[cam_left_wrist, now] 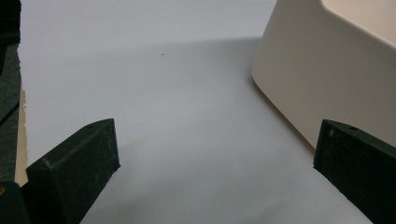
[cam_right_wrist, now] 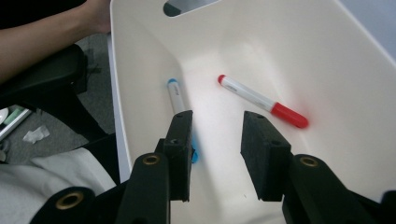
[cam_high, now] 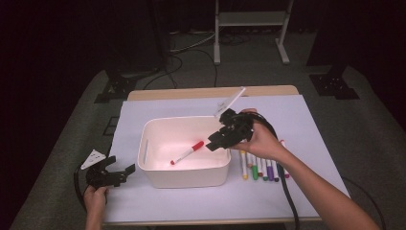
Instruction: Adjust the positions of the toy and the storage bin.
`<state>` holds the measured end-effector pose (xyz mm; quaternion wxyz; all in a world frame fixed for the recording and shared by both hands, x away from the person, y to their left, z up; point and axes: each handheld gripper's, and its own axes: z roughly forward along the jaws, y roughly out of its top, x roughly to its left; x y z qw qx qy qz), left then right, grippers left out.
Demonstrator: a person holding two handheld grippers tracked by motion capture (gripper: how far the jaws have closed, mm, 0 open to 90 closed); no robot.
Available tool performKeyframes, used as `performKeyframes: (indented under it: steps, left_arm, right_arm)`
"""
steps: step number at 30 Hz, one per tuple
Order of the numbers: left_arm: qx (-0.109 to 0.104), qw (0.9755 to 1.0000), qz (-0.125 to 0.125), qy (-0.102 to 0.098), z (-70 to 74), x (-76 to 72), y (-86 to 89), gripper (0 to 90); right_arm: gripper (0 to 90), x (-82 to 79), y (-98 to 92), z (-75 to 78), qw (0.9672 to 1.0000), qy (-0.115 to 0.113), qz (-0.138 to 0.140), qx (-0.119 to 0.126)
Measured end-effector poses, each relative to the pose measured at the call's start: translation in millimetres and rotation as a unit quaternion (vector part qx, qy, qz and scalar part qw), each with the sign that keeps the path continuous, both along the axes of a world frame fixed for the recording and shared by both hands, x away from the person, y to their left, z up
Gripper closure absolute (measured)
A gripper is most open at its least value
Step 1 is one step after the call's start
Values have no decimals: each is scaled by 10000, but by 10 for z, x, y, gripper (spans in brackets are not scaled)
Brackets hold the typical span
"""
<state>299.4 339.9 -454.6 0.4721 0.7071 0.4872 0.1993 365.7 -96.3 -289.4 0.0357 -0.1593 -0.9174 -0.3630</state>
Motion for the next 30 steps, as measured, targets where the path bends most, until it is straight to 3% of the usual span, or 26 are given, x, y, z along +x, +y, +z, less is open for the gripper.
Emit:
performKeyframes:
  steps: [1, 6, 7, 9, 13, 17, 22, 25, 30]
  left_arm:
    - [-2, 10000, 1, 4, -1, 1, 0, 0]
    - [19, 10000, -5, 4, 1, 0, 1, 0]
    - [21, 10000, -5, 5, 1, 0, 1, 0]
    - [29, 10000, -3, 5, 1, 0, 0, 0]
    - [26, 10000, 16, 9, -1, 1, -5, 0]
    - [38, 10000, 18, 1, -1, 0, -3, 0]
    - [39, 10000, 20, 0, -1, 0, -3, 0]
    - [44, 10000, 29, -18, -2, -2, -4, 0]
    - [47, 10000, 27, -19, -1, -2, -5, 0]
  right_arm:
    - [631, -12, -167, 33, 9998, -9, -177, 81]
    - [631, -25, -470, 42, 9989, -59, -450, 144]
    - [631, -31, -644, 11, 9977, -31, -654, 159]
    - [631, -32, -704, -7, 9972, -13, -717, 198]
    - [631, -16, -1024, -134, 9947, 58, -993, 260]
    - [627, -16, -1343, -319, 9903, 148, -1370, 172]
    - [627, -22, -1557, -506, 9864, 242, -1622, 91]
    - [630, -30, -1739, -690, 9823, 278, -1850, -46]
    - [633, -43, -1896, -838, 9778, 342, -2062, -162]
